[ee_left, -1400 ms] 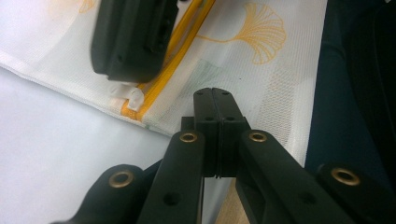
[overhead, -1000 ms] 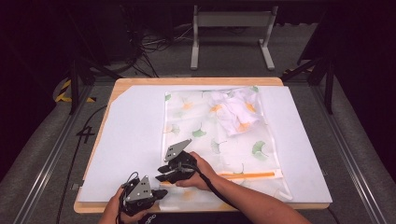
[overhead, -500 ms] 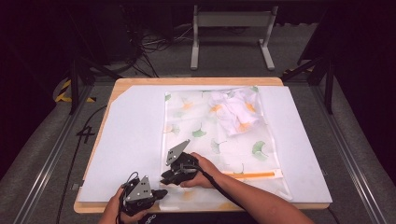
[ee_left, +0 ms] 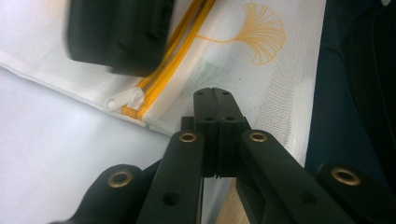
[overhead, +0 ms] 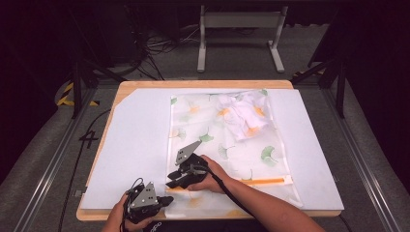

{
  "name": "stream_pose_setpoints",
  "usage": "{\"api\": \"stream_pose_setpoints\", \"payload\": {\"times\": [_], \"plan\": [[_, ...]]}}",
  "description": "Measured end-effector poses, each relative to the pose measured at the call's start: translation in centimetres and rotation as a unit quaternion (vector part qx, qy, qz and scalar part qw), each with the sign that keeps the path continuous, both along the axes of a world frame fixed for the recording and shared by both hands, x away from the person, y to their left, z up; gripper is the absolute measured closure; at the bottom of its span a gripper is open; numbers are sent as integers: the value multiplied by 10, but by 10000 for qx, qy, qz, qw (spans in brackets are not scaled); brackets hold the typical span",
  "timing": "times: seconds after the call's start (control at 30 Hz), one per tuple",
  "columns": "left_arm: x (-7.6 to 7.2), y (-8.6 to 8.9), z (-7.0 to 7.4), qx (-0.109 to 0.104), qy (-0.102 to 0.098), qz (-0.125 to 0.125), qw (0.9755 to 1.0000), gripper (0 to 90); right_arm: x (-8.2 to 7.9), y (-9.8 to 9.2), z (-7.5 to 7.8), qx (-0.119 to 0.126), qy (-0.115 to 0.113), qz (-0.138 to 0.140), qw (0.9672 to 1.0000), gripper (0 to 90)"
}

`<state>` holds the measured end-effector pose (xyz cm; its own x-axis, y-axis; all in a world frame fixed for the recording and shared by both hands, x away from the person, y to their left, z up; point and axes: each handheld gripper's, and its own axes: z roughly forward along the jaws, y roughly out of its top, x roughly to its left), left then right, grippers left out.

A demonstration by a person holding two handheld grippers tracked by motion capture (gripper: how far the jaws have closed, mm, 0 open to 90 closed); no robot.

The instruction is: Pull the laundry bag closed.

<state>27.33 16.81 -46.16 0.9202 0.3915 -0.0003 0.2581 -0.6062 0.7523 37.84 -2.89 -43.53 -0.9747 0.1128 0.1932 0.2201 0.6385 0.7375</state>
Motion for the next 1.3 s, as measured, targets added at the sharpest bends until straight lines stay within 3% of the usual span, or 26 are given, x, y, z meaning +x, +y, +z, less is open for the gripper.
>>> {"api": "stream_pose_setpoints", "payload": {"times": [0.13, 0.27, 0.37, 0.6, 0.77, 0.9, 0.97, 1.07, 1.3], "plan": [[0, 0, 0, 11, -32, -2, 10000, 899, -3, 17, -1, -223, -281, -62, 9993, 685], [0, 0, 0, 24, -43, -3, 10000, 899, -4, 25, -10, -369, -279, -102, 9989, 716], [0, 0, 0, 13, -42, -8, 10000, 898, -2, 21, -7, -396, -311, -184, 9986, 730], [0, 0, 0, -9, -15, -5, 10000, 893, -1, 7, -6, -430, -223, -191, 9986, 723], [0, 0, 0, -7, -14, 6, 10000, 893, -4, 2, -3, -199, -137, -288, 9993, 699], [0, 0, 0, -14, 1, -6, 10000, 893, -7, -1, -1, 8, 66, -310, 9995, 664], [0, 0, 0, -9, 2, -6, 10000, 893, -9, 1, -4, 3, 166, -266, 9995, 645], [0, 0, 0, -6, -17, 0, 10000, 893, -11, 4, -9, -138, 129, -213, 9996, 652], [0, 0, 0, -6, 10, 0, 10000, 893, -16, 0, -13, -258, 5, -173, 9995, 833]]}}
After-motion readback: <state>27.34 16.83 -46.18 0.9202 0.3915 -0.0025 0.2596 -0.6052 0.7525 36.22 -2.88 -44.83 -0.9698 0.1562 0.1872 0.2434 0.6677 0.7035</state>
